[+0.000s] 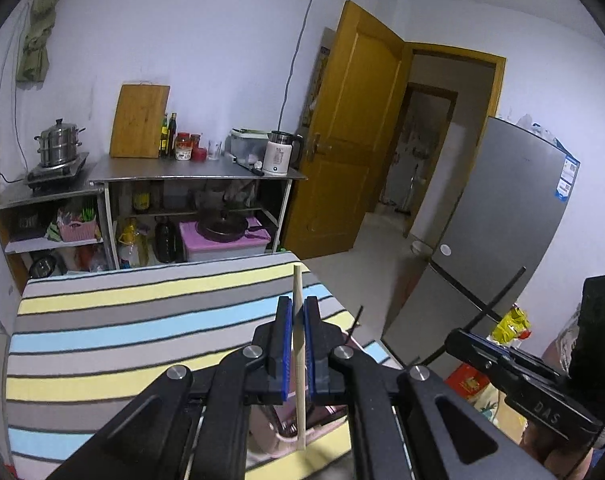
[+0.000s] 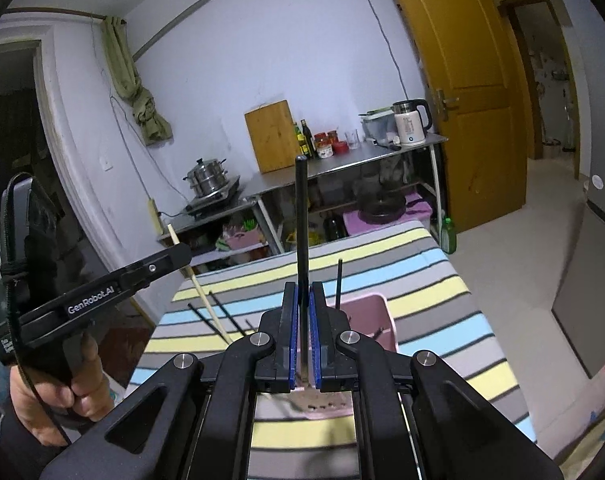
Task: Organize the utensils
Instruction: 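Lift both chopsticks and carry both tools over the pink basket, then lower the chopsticks into the basket and open the left tool while the right tool releases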
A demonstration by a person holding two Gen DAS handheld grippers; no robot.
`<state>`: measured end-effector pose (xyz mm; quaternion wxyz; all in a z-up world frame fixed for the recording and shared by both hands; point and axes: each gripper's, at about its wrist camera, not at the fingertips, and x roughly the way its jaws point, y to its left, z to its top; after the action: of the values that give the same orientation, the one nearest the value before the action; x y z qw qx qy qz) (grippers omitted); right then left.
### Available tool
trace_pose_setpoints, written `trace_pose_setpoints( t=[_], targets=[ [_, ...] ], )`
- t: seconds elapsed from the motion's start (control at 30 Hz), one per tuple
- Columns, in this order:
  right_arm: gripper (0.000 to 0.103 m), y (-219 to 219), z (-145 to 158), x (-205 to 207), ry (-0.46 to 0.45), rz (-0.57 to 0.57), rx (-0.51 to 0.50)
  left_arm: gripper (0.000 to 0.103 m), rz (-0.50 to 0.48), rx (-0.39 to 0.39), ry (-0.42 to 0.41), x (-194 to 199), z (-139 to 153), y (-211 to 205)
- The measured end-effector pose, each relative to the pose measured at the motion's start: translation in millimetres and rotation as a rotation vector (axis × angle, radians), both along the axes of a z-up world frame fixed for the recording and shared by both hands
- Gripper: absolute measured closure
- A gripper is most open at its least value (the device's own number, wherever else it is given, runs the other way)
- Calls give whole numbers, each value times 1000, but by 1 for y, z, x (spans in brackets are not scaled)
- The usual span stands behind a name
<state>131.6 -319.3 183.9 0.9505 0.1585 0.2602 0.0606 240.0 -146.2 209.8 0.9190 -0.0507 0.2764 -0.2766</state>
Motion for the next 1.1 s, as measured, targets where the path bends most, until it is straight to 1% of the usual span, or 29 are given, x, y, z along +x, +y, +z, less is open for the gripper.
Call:
trace_pose_setpoints(
  t=[0.13, 0.27, 0.33, 0.47, 0.6, 0.83, 0.9, 1.03, 1.1],
  targets=[
    [98, 0, -5, 10, 7, -2, 6, 98, 10, 5, -19, 11, -7, -8],
    [98, 1, -17, 15, 28, -3, 10, 97, 16, 0, -21, 21, -22, -13],
    [98, 1, -24, 17, 42, -4, 11, 97, 11, 1, -8, 24, -32, -13],
    [97, 0, -34, 23, 65, -3, 17, 97, -1, 19, 18, 22, -47, -13],
    [97, 3, -46, 25, 89, 4, 5, 97, -22, 38, 34, 10, -62, -10],
    [97, 11, -75, 32, 157, 18, 1, 97, -45, 73, 48, -2, -71, -6],
    [97, 13, -79, 33, 169, 23, 1, 97, -48, 84, 52, -2, -72, -7],
    [97, 16, -80, 35, 177, 34, -6, 96, -47, 102, 64, 0, -72, -9],
    [97, 16, -75, 32, 157, 29, -15, 93, -45, 96, 67, -1, -71, -9]
  ],
)
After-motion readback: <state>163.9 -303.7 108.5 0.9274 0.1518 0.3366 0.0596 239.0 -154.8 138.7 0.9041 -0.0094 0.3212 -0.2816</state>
